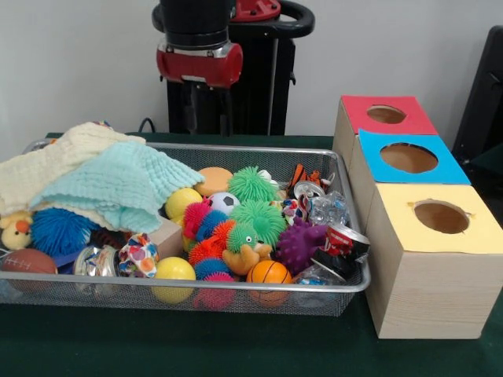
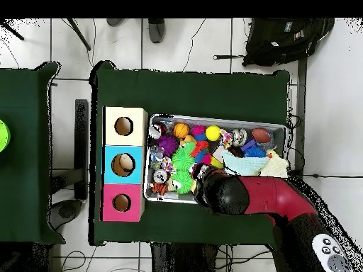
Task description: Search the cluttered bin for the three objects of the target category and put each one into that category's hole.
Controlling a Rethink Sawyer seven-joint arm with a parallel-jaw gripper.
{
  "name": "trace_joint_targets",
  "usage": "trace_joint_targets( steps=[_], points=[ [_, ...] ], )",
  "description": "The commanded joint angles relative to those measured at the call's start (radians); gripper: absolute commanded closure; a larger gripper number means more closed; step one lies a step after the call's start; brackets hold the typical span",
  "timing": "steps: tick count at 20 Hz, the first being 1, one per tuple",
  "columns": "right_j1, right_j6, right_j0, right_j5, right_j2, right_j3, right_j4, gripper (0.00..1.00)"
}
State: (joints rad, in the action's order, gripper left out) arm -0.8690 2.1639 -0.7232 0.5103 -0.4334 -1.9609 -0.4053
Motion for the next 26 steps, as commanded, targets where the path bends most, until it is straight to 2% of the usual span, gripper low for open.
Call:
trace_joint_targets(
  steps=[1, 4, 13, 21, 26],
  points=[
    [0.044, 0.086, 0.016, -0.049, -0.025, -0.053, 0.076, 0.0],
    [0.049, 0.076, 0.014, -0.062, -0.037, -0.067, 0.092, 0.0],
    [0.128, 0.042, 0.032, -0.105, -0.073, -0.03, 0.104, 0.0],
    [0.122, 0.067, 0.088, -0.069, -0.082, 0.004, 0.151, 0.0],
    [0.106, 0.1, 0.125, -0.086, -0.078, -0.009, 0.193, 0.0]
  ],
)
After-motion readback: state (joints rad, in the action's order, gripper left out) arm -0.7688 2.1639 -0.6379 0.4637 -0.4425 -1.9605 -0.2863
